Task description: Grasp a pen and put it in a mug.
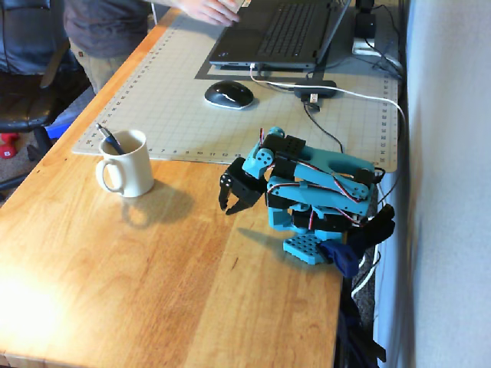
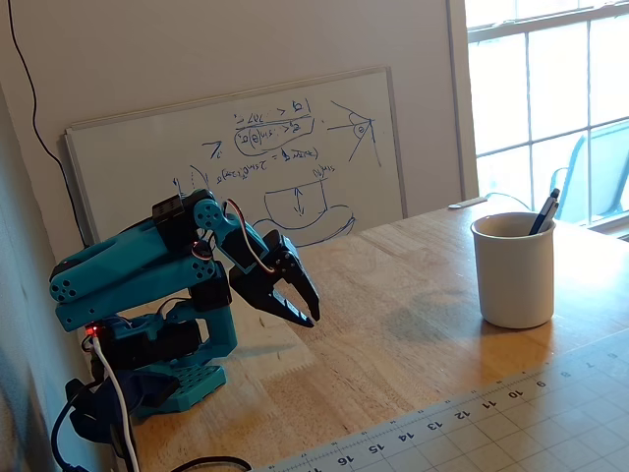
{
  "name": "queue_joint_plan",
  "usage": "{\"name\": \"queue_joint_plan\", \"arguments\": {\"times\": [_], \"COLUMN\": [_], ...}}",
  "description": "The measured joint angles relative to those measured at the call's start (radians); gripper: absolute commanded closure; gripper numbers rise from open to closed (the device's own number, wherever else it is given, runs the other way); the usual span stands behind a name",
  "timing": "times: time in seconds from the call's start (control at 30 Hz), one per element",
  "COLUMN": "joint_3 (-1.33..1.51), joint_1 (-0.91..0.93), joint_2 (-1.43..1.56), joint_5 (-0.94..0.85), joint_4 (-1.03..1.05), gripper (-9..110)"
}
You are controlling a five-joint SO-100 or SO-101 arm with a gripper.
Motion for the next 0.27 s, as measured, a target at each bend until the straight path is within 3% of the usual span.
{"name": "queue_joint_plan", "arguments": {"times": [0.27], "joint_3": [0.000], "joint_1": [0.000], "joint_2": [0.000], "joint_5": [0.000], "joint_4": [0.000], "gripper": [99]}}
